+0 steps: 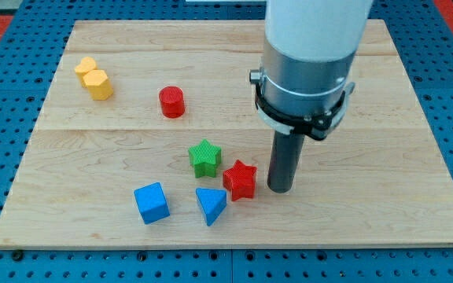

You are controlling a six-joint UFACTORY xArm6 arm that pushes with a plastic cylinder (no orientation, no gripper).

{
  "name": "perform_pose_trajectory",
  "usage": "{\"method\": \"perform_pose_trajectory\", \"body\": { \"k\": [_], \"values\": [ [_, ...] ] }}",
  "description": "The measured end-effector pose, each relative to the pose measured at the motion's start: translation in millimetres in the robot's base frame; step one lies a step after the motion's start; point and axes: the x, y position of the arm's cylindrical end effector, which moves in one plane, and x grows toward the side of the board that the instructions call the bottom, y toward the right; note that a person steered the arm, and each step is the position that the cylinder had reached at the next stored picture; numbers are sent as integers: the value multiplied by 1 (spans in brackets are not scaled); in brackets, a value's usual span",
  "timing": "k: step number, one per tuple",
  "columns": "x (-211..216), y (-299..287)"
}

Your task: Arrange the red and green stars to form a vertical line

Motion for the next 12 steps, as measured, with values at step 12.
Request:
{"method": "perform_pose_trajectory", "body": {
  "k": [12],
  "values": [
    [-44,-128]
  ]
}}
